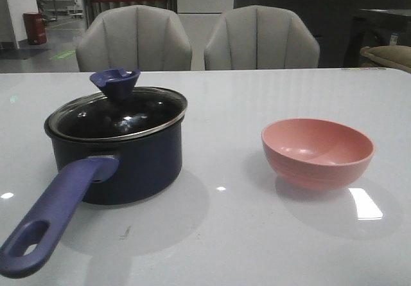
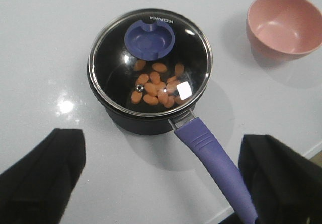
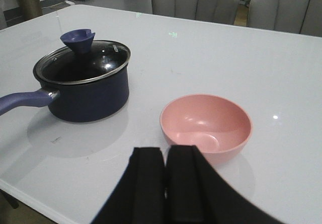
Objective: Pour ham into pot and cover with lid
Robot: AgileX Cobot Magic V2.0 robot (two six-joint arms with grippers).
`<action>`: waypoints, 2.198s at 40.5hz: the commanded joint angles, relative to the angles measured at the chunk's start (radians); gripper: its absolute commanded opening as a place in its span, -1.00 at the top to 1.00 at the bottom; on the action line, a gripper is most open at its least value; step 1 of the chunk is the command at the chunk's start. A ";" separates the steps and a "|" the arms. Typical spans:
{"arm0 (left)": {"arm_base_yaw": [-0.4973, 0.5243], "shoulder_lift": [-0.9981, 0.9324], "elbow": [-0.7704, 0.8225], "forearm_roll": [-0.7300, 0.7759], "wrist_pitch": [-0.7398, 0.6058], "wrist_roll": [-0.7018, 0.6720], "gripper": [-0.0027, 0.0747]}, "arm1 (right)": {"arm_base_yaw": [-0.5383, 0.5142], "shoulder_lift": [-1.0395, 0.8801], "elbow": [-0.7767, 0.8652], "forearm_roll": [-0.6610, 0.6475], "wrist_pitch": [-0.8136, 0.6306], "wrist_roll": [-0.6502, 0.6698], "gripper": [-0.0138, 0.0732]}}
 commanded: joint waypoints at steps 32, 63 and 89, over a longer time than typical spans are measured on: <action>-0.004 -0.748 0.467 -0.054 -0.350 0.004 0.56 | 0.000 0.011 -0.028 0.013 -0.072 -0.010 0.37; 0.312 -0.851 0.769 0.014 -0.657 0.004 0.59 | 0.000 0.011 -0.028 0.013 -0.072 -0.010 0.37; 0.479 -0.853 0.913 0.076 -0.784 -0.053 0.59 | 0.000 0.011 -0.028 0.013 -0.068 -0.010 0.37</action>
